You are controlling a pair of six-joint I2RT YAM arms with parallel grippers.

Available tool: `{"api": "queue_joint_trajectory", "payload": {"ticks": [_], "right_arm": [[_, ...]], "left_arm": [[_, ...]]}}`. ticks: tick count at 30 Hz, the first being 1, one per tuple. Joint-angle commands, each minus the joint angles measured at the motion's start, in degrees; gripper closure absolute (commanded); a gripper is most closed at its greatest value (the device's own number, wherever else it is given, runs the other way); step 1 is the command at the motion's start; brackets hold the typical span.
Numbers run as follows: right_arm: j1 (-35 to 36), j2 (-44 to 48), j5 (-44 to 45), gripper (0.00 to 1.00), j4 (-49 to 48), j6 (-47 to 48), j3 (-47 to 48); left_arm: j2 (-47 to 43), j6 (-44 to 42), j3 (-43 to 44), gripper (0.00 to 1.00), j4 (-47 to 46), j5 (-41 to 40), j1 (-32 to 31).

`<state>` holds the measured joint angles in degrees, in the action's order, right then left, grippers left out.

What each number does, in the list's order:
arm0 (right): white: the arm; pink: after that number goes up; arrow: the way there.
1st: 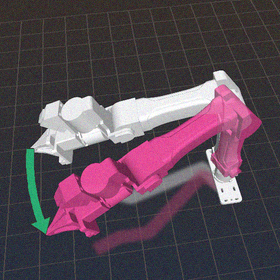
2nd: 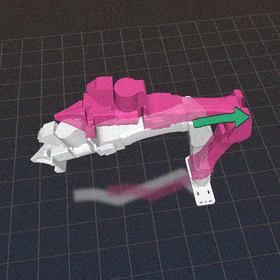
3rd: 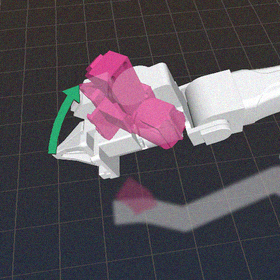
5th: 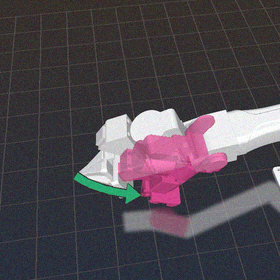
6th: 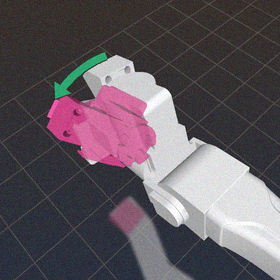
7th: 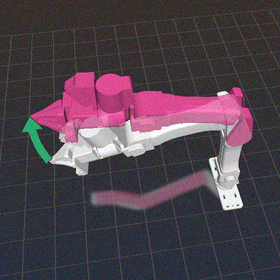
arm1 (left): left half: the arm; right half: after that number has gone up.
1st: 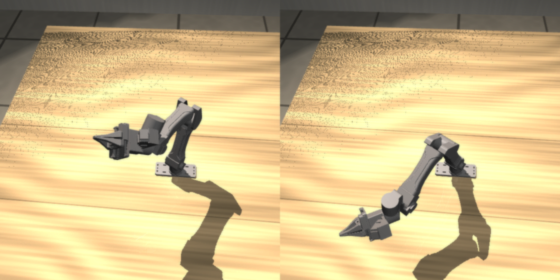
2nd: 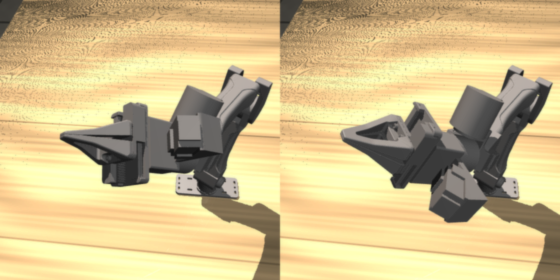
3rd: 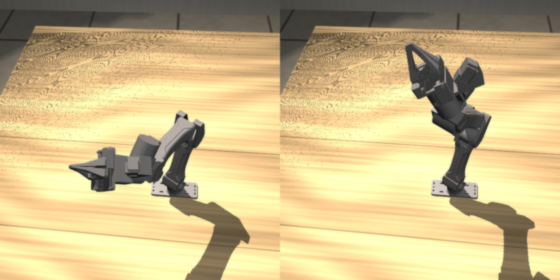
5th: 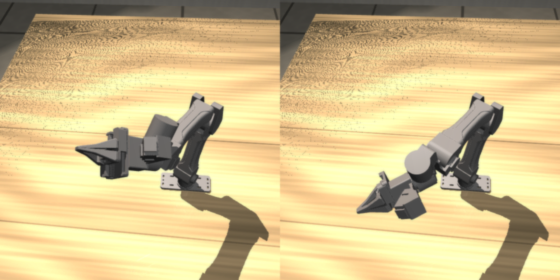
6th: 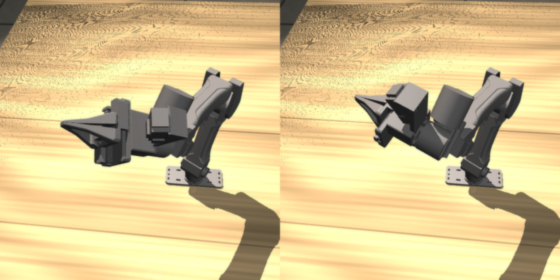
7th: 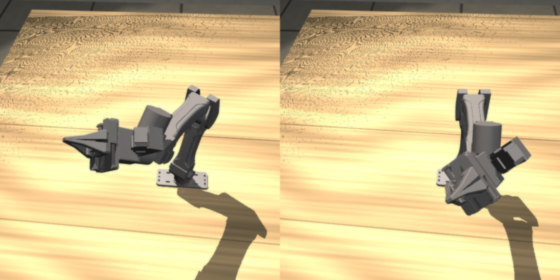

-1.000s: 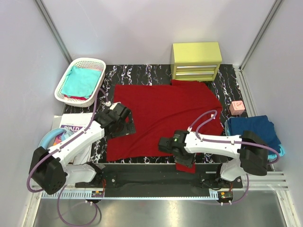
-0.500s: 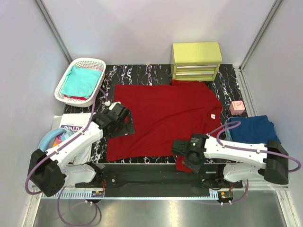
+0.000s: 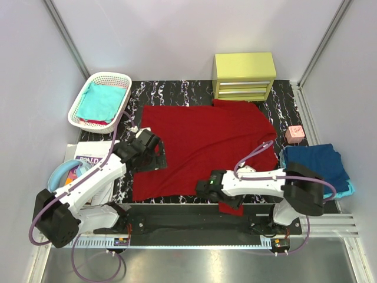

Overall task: Fold and stack the t-shirts
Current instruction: Grap the side of the flattened tshirt closest away from the robot with both arms

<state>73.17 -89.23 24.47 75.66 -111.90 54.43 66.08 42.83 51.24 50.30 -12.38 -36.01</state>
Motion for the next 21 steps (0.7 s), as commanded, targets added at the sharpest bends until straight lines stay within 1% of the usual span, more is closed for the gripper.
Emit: {"api": "queue_joint_trajectory", "payload": {"ticks": [1,3,5,9,13,19,21], "right_arm": [[0.57,-3.32,8.93,0.53,0.38,-6.14,-1.87],[0.49,-2.71,9.19,0.53,-2.78,-6.66,-4.94],[0.4,-2.44,9.98,0.52,-3.58,-7.11,-6.18],[0.49,-4.89,11.13,0.51,-2.19,-7.37,-4.87],[0.4,-7.88,9.03,0.5,0.63,-7.9,-2.93],[0.49,-7.19,6.3,0.48,0.54,-7.9,-3.63],[0.57,-6.92,5.59,0.48,2.47,-8.16,-3.02]], "left_arm": [[-1.05,-1.26,0.26,0.01,0.76,0.34,-0.55],[-0.87,-1.26,0.44,0.01,1.2,0.08,-0.73],[-0.61,-1.26,0.44,0.01,1.55,-0.19,-0.9],[0.27,-0.82,0.52,0.01,1.9,-0.27,-1.69],[1.24,-0.03,1.23,0.01,1.99,-0.45,-3.01],[3.35,0.33,2.28,0.01,1.9,-0.8,-4.15],[3.96,0.41,2.46,0.01,1.64,-0.8,-4.33]]}}
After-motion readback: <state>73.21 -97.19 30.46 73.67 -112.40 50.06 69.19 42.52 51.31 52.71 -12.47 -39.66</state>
